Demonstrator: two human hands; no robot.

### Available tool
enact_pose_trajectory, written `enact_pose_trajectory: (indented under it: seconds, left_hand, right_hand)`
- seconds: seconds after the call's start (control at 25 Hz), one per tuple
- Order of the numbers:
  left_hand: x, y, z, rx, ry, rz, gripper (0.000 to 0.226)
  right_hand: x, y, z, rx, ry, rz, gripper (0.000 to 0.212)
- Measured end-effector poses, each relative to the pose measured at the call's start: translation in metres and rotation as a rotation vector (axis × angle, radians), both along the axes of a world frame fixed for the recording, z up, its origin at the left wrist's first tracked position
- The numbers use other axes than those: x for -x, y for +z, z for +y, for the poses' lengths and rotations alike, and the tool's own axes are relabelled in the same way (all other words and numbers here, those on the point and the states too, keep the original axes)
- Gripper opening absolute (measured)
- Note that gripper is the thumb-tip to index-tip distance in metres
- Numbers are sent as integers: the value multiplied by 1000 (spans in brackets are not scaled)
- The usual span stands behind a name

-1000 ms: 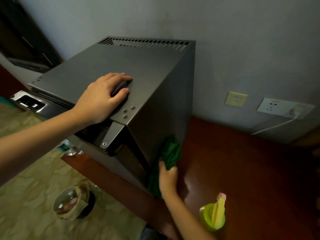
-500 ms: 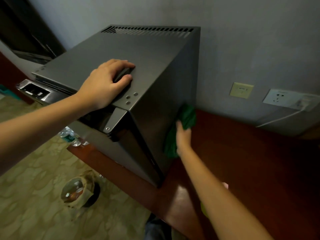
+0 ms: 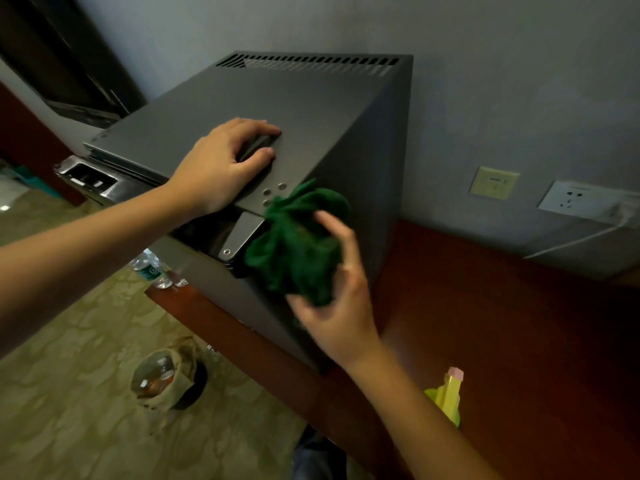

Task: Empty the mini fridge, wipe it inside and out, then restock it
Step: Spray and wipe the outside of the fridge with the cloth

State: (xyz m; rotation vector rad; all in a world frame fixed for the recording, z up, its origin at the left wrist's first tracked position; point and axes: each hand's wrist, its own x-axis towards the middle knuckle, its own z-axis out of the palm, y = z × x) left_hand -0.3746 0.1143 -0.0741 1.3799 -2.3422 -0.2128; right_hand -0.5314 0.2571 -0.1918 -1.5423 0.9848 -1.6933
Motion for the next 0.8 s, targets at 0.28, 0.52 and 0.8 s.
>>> enact_pose_trajectory:
  seconds: [0.28,0.52,0.8]
  left_hand:
    - [2,2,2,-6,18,-44,61]
    - [3,3,5,4,20,-41,63]
    - [2,0,2,18,3,-66,63]
  right_hand:
    - [-18,-135,40,-429,-43,352,30]
    - [-13,-74,40,-398,59,59,55]
    - [-9,-37,17,-124,-15,261,37]
